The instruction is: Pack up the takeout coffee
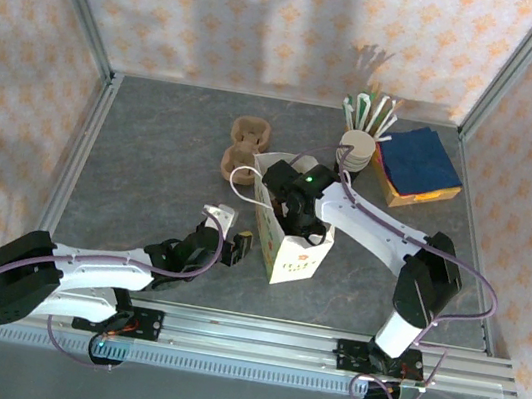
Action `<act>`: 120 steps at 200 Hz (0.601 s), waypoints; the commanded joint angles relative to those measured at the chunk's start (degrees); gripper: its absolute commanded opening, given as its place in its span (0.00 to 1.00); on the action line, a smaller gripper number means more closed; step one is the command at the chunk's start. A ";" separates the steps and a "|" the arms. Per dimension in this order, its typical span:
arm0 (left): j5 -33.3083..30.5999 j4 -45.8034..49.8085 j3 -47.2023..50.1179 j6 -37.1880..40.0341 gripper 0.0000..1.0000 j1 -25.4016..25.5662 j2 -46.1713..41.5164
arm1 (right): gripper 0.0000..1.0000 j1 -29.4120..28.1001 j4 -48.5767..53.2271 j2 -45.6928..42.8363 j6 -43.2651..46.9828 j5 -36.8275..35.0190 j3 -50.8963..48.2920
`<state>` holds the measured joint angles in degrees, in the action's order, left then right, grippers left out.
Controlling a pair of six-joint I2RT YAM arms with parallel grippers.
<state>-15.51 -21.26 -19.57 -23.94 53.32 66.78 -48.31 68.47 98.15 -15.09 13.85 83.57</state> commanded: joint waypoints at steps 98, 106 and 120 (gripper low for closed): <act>-1.63 0.16 -0.66 -0.14 0.67 0.47 1.18 | 0.51 -0.09 -4.72 4.73 0.17 2.59 -4.01; -1.59 0.16 -0.64 -0.21 0.67 0.55 1.16 | 0.51 -0.07 -4.66 4.68 0.13 2.47 -3.85; -1.55 0.08 -0.55 -0.29 0.67 0.48 0.97 | 0.53 -0.05 -4.40 4.53 0.01 2.16 -3.51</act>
<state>-15.51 -21.28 -19.57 -23.94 53.32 67.66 -48.16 68.45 98.08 -15.14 14.22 83.46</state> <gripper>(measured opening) 0.675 0.587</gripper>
